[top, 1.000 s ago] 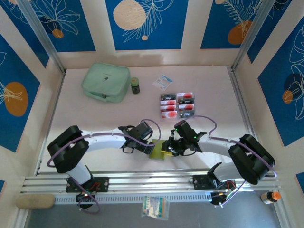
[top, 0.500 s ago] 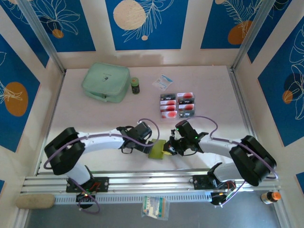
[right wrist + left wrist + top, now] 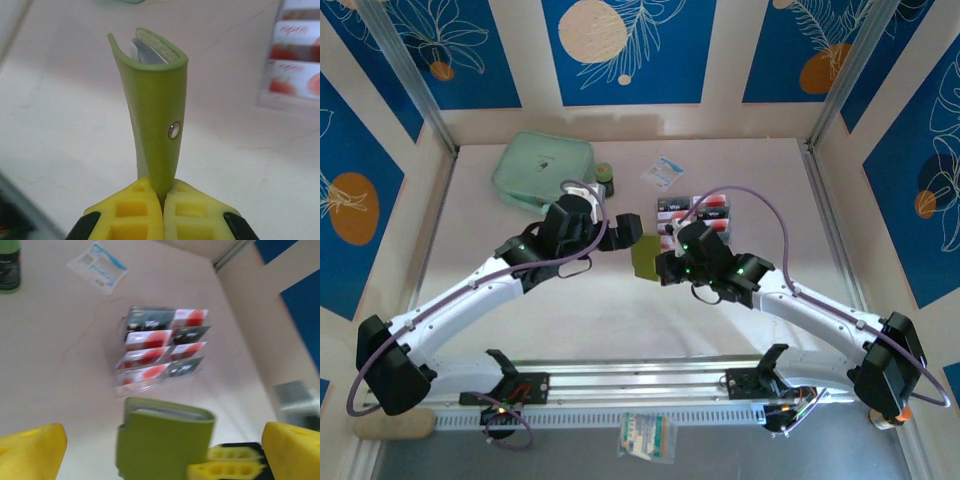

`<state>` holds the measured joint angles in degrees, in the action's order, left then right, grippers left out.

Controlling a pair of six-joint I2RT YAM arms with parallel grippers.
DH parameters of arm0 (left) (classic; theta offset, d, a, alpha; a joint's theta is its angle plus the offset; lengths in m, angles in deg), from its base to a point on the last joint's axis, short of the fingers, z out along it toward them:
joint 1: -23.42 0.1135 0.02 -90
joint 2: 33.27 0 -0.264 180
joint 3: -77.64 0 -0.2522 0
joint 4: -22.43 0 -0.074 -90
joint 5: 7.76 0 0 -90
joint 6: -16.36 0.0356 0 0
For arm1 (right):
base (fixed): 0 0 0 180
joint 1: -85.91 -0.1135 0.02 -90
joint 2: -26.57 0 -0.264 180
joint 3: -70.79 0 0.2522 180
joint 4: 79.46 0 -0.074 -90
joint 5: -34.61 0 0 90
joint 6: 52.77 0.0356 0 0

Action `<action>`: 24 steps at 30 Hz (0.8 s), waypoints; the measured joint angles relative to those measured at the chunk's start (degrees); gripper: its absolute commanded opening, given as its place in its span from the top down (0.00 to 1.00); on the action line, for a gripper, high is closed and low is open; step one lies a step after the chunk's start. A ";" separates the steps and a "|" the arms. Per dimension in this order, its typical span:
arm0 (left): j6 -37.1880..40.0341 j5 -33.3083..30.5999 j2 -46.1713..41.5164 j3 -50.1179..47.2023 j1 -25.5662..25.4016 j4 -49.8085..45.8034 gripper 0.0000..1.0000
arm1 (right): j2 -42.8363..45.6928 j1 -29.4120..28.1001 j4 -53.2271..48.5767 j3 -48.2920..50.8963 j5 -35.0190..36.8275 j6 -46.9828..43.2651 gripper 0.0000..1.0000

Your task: Put the credit cards into the card holder

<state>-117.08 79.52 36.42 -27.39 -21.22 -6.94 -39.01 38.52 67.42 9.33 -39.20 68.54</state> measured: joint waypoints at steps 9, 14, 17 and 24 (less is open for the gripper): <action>-8.55 3.41 1.11 -1.73 -0.50 4.00 0.00 | -1.22 -6.21 3.28 0.02 13.09 -11.19 1.00; -11.65 4.04 2.75 -2.10 -0.87 4.52 0.00 | -2.45 -8.81 4.76 0.09 18.86 -14.08 1.00; -12.83 4.22 2.89 -2.43 -0.92 5.25 0.00 | -2.54 -9.55 4.96 0.22 22.29 -14.95 1.00; -16.90 3.23 3.56 -4.44 -0.96 8.50 0.00 | -2.54 -13.42 6.49 1.01 26.05 -18.53 1.00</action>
<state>-133.98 82.76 39.98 -31.82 -22.18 1.56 -41.55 25.10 73.92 10.34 -13.15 50.01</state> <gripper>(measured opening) 0.998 0.043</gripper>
